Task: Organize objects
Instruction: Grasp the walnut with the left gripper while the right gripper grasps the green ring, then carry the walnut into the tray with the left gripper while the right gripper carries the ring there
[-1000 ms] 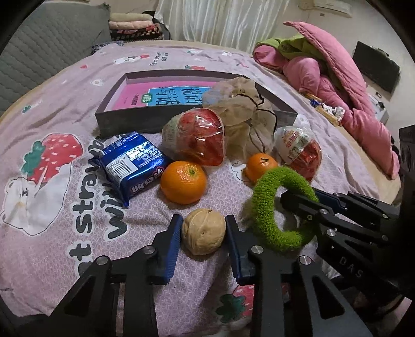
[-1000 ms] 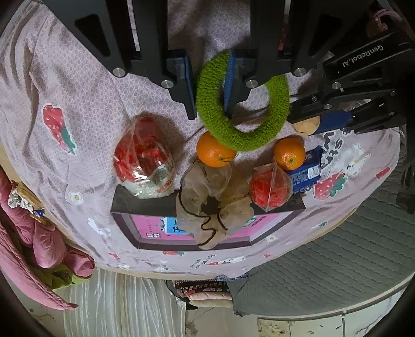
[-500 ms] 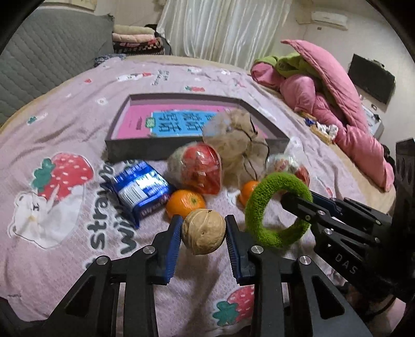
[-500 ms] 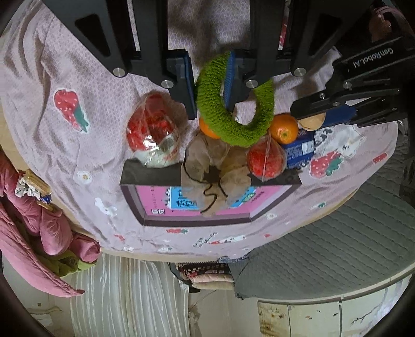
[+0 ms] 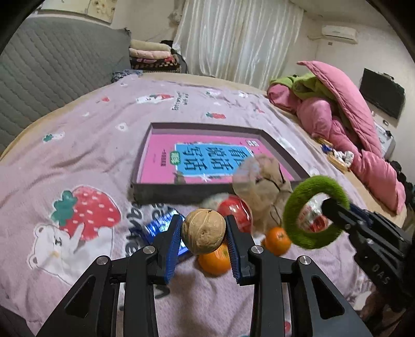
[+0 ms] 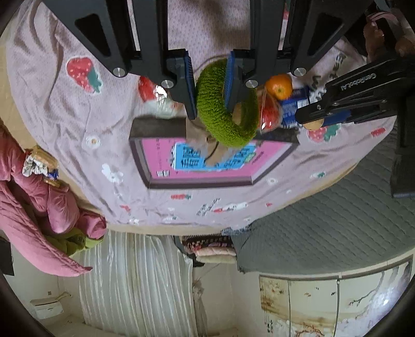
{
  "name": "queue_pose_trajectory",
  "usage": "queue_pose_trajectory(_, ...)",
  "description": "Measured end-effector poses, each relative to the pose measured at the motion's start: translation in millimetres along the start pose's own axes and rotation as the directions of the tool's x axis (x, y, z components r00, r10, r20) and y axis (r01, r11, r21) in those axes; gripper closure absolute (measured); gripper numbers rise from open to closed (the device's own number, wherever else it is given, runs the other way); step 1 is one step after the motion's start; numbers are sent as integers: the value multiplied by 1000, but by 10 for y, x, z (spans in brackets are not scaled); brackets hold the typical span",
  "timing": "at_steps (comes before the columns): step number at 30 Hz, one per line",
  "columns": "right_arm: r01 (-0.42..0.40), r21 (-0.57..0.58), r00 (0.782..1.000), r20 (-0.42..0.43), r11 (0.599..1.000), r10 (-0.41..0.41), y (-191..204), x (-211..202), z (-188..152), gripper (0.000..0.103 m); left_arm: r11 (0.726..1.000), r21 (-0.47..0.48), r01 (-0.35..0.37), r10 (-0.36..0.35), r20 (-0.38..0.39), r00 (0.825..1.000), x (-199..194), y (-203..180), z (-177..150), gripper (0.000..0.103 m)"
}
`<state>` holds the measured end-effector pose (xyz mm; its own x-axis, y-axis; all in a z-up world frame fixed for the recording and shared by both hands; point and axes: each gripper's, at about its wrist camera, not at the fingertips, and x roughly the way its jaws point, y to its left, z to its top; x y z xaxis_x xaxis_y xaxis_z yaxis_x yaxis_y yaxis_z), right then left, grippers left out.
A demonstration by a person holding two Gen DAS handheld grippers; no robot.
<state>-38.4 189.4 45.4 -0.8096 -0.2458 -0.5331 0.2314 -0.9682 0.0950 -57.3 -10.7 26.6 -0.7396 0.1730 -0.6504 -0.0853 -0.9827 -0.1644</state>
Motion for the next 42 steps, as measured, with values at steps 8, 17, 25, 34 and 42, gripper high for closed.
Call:
queue_pose_trajectory(8,31,7,998,61,999,-32,-38,12,177,83,1000,11,-28,28,33,999,88,35,208,69)
queue_pose_trajectory(17,65,6,991,117,998,-66,-58,54,354,83,999,20,-44,43,39,998,220,77,402,69)
queue_pose_trajectory(25,74,27,987,140,997,-77,-121,135,487,83,998,3,-58,58,36,998,399,160,585,69)
queue_pose_trajectory(34,120,-17,979,169,993,-116,-99,256,619,83,997,6,-73,72,19,997,590,139,674,69)
queue_pose_trajectory(42,129,11,984,123,992,-130,-228,514,690,83,997,9,-83,83,0,997,792,146,732,69)
